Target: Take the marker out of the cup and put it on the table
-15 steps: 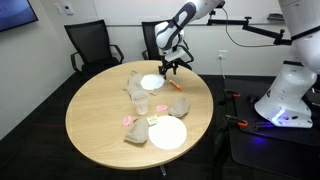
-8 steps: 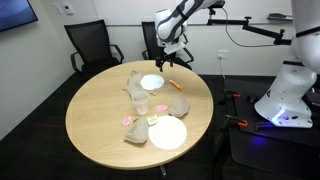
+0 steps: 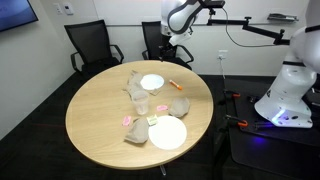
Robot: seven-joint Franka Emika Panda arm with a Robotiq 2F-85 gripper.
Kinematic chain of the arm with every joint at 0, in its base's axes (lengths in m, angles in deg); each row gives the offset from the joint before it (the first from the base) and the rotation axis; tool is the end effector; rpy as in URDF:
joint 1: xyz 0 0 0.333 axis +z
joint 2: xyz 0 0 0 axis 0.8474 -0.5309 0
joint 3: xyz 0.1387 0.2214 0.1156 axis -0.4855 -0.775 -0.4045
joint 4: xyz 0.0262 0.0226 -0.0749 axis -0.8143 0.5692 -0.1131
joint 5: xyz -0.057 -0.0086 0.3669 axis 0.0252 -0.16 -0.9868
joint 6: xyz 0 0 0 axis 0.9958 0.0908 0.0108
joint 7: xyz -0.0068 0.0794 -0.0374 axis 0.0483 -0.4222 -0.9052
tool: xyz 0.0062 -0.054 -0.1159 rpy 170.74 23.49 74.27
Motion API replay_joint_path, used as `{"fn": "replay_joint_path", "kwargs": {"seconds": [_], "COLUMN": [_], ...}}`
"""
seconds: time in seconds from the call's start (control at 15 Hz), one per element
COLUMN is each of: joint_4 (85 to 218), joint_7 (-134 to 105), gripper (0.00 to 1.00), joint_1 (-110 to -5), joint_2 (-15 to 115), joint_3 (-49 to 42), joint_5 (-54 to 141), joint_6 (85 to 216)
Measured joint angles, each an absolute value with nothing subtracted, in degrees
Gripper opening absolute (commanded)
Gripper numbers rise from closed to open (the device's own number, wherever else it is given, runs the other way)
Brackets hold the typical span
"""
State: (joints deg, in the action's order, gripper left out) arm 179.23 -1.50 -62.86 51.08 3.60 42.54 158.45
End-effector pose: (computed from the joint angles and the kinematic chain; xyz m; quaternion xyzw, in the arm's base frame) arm 0.5517 -0.1537 0.2769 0.9610 -0.2657 0.0687 0.0345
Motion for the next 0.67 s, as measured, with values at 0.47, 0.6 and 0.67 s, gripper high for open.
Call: {"fn": "replay_joint_path", "kwargs": {"seconds": [0.47, 0.6, 0.67], "joint_4": [186.0, 186.9, 186.9], "joint_7": [5.5, 6.4, 6.4], "gripper": [1.00, 1.00, 1.00], "joint_1": [-62.2, -62.2, -62.3], "joint_2": [60.3, 62.2, 62.6], "joint_3": [4.0, 4.0, 4.0], "joint_5": [54.3, 56.9, 57.1], "joint_6": [162.0, 162.0, 162.0]}}
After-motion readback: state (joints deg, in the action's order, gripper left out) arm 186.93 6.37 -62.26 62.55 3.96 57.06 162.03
